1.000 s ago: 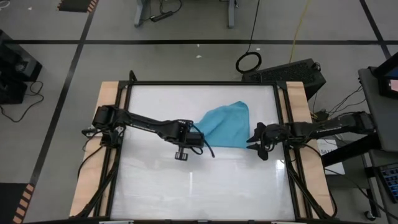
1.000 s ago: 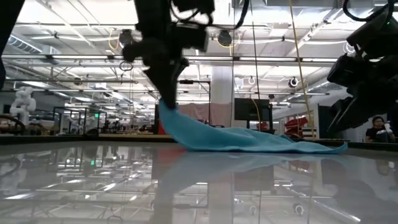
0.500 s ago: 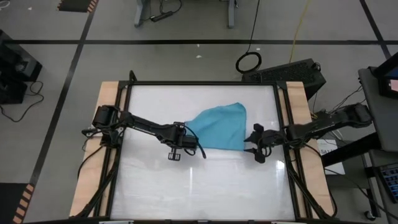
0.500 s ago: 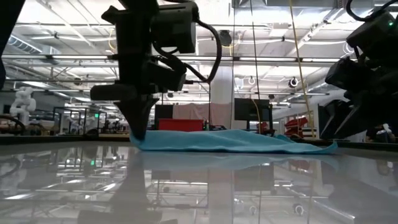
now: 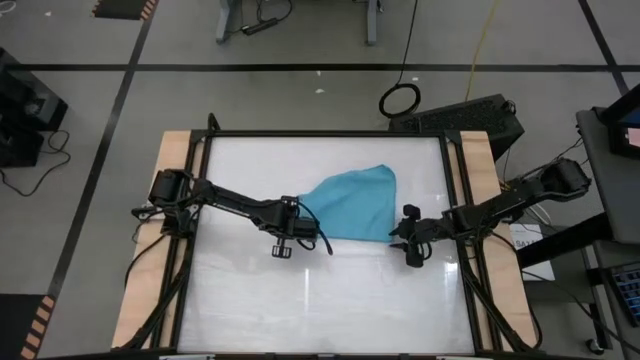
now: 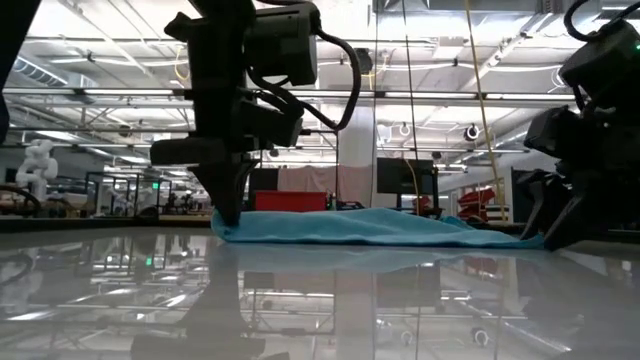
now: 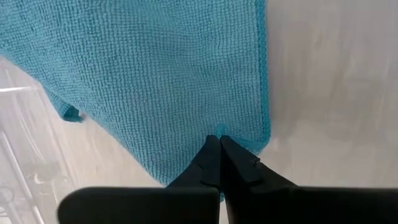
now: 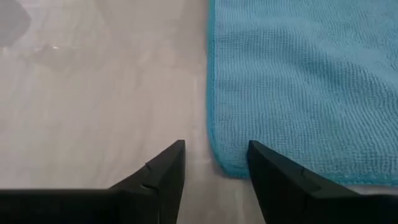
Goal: Roll towel
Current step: Roll the blue towel
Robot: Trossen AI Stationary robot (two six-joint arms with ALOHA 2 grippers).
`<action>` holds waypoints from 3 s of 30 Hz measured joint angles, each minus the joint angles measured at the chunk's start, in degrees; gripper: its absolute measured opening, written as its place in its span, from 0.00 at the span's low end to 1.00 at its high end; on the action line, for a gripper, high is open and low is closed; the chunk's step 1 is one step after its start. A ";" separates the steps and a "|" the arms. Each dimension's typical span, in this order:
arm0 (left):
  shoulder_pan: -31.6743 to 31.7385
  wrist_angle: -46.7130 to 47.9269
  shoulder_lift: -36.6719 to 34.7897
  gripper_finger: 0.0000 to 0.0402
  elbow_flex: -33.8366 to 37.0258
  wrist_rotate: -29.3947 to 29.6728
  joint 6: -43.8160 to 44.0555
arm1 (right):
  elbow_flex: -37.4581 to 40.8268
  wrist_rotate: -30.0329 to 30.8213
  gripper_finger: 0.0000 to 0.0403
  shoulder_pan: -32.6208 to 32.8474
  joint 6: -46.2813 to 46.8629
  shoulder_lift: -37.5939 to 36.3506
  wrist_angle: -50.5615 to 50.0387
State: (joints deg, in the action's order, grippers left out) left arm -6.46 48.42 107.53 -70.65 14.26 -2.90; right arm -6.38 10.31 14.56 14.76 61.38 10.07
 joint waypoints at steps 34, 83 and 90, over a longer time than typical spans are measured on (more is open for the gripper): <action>-4.07 -0.53 -22.52 0.01 -0.10 10.93 1.14 | -28.57 3.79 0.00 4.63 -6.64 6.44 -28.98; 7.14 3.26 -11.30 0.01 -0.17 24.87 1.85 | -34.01 17.19 0.00 -18.37 -13.77 3.71 -50.54; 7.29 9.34 -11.98 0.01 -0.17 30.71 0.55 | -33.99 18.21 0.00 -18.36 -17.01 2.94 -47.59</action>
State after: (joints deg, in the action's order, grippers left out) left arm 0.83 57.76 95.55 -70.83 44.97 -2.35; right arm -40.37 28.52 -3.79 -2.25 64.32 -37.52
